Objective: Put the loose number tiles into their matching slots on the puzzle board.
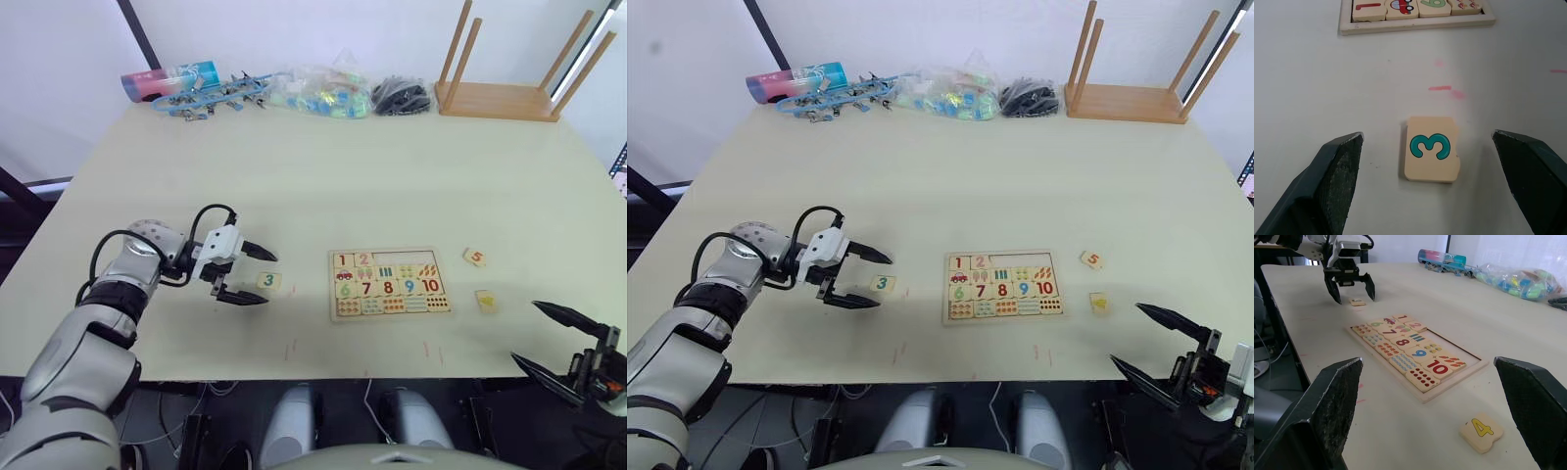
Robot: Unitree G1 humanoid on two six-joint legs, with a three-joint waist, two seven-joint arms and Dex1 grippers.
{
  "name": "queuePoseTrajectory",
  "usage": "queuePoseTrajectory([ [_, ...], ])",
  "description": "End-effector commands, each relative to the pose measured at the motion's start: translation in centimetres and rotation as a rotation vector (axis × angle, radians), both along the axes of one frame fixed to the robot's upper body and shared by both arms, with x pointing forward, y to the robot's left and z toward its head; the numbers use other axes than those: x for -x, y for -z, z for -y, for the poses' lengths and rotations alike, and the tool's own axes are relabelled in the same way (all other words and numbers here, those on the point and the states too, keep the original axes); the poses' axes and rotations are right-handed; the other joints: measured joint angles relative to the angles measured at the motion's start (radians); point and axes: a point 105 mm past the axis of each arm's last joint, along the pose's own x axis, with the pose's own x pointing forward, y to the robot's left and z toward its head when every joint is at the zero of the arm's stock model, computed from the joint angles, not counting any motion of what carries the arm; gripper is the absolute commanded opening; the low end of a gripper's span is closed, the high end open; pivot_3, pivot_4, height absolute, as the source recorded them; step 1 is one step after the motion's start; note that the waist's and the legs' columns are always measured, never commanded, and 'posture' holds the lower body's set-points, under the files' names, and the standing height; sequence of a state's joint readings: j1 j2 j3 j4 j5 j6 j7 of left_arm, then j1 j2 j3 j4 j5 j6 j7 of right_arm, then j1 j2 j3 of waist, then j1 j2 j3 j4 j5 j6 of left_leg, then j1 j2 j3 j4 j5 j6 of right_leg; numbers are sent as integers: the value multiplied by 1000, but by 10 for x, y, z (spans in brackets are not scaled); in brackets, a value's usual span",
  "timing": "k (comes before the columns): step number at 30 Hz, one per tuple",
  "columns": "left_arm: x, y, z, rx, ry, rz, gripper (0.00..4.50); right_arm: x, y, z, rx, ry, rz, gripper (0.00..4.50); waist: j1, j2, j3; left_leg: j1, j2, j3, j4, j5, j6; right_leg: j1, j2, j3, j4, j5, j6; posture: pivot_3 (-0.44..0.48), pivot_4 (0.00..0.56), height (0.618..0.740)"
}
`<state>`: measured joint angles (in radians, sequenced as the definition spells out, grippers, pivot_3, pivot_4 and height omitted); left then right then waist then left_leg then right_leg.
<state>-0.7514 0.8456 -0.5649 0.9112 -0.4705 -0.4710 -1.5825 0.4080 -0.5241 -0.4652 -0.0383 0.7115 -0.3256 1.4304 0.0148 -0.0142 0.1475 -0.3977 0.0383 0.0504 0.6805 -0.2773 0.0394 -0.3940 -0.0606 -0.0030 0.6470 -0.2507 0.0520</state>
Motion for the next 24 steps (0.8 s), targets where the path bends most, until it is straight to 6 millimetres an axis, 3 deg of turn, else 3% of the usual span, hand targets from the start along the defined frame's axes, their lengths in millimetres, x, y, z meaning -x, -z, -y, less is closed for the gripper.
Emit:
queuePoseTrajectory([
  [1, 3, -3, -5, -44, 38, -2, 3949, -1, -10, 1, 13, -1, 33, 4500, 0, 0, 0, 0, 0, 0, 0, 0, 0, 0, 0, 0, 0, 0, 0, 0, 150, 737],
  [3, 5, -1, -7, -57, 41, -12, 3178, -1, -11, 1, 16, -3, 34, 4500, 0, 0, 0, 0, 0, 0, 0, 0, 0, 0, 0, 0, 0, 0, 0, 0, 150, 737],
  [4, 5, -1, -8, -57, 40, -16, 2521, -1, -11, 1, 16, -3, 34, 4500, 0, 0, 0, 0, 0, 0, 0, 0, 0, 0, 0, 0, 0, 0, 0, 0, 150, 737],
  [8, 6, 0, -7, -32, 24, -35, 963, -3, -13, 1, 19, -5, 34, 4500, -1, 0, 0, 0, 1, 0, 0, 0, 0, 0, 0, 0, 0, 0, 0, 0, 150, 737],
  [16, 4, -10, -2, -1, 37, -13, 969, -6, -15, -1, 16, -9, 40, 4500, 0, 0, 0, 0, 0, 0, 0, 0, 0, 0, 0, 0, 0, 0, 0, 0, 150, 737],
  [19, 1, -27, 8, 42, 51, 4, 969, -6, -15, -5, 11, -14, 41, 4500, 0, 0, 0, 0, 1, 0, 0, 0, 0, 0, 0, 0, 0, 0, 0, 0, 150, 737],
  [24, -3, -61, 42, 139, 67, 21, 969, -7, -15, -8, -4, -8, 44, 4500, 1, 0, 1, -1, 1, -1, 2, 0, 0, 0, 0, -1, 1, 0, 0, 0, 150, 737],
])
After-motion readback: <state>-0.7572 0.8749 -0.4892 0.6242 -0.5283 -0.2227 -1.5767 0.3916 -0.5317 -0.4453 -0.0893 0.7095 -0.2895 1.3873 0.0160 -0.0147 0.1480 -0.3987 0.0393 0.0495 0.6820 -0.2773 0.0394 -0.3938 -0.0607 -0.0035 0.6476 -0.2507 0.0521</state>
